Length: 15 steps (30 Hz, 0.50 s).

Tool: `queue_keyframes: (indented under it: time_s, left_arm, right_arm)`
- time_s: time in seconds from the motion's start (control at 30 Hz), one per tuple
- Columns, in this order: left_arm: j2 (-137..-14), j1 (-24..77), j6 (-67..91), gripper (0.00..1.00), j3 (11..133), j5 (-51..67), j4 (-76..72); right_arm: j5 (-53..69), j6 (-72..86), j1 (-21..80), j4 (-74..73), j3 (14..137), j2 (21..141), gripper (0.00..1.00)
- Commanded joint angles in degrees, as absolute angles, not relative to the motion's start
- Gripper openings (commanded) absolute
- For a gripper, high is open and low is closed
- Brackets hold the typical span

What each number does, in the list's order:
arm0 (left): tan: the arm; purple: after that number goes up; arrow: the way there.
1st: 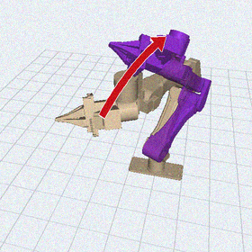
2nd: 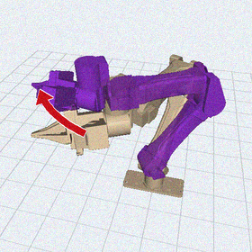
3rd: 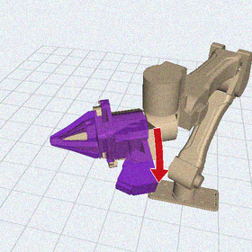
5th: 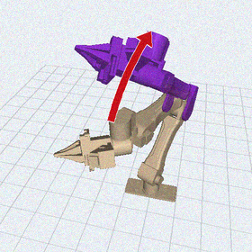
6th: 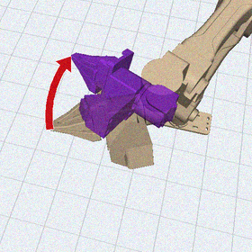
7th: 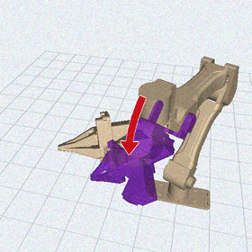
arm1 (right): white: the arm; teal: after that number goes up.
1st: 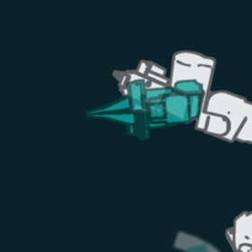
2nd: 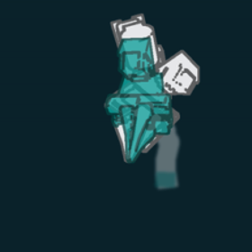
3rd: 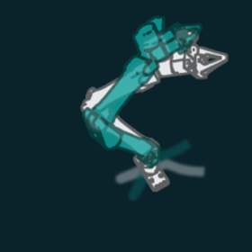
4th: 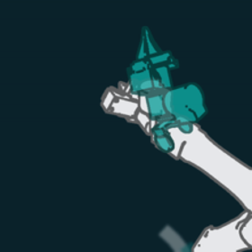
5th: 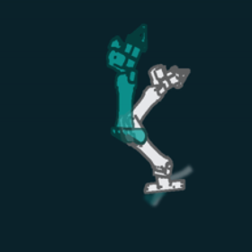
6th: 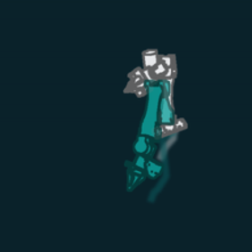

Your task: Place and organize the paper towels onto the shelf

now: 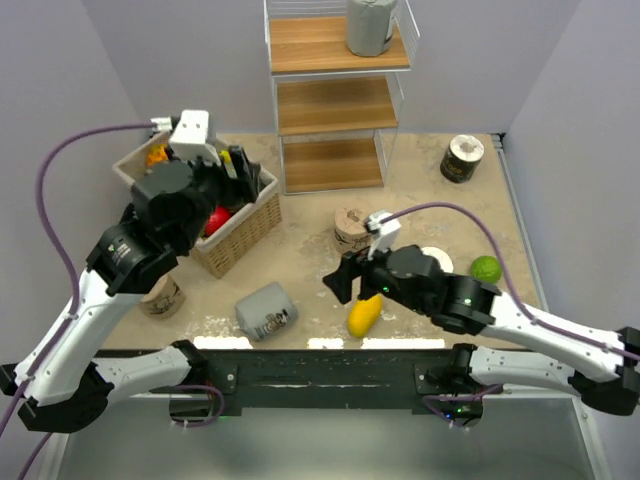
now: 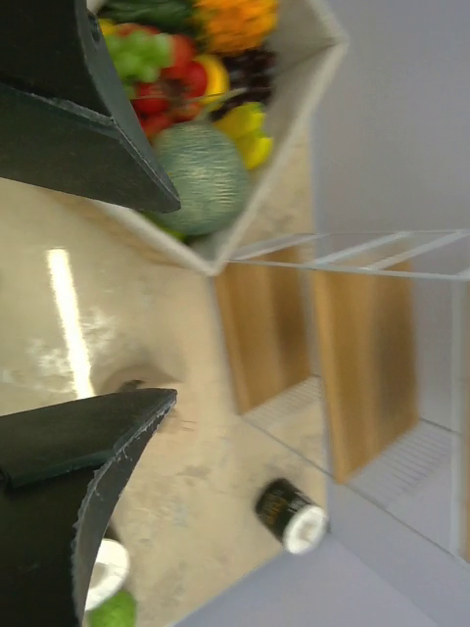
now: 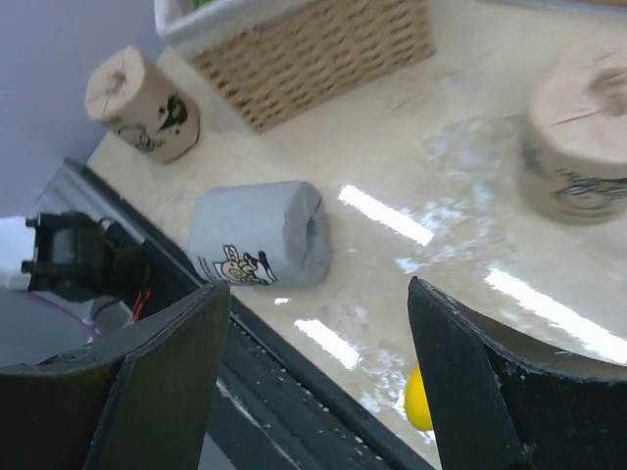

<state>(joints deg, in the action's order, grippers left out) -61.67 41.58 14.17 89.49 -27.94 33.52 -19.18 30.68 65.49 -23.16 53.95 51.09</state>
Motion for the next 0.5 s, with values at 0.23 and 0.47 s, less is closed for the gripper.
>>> queue_keyframes:
  time_s: [0.23, 0.47]
  left_arm:
    - [-50.28, 40.96, 46.56, 0.82, 68.67, -25.06, 58.71]
    - [-41.68, 41.04, 54.84, 0.81, 53.63, -12.76, 56.52]
  right_arm:
    - [1.66, 31.2, 65.48, -2.02, 56.07, 76.45, 0.8]
    - [2.28, 35.24, 65.57, 2.1, 48.35, 78.22, 0.73]
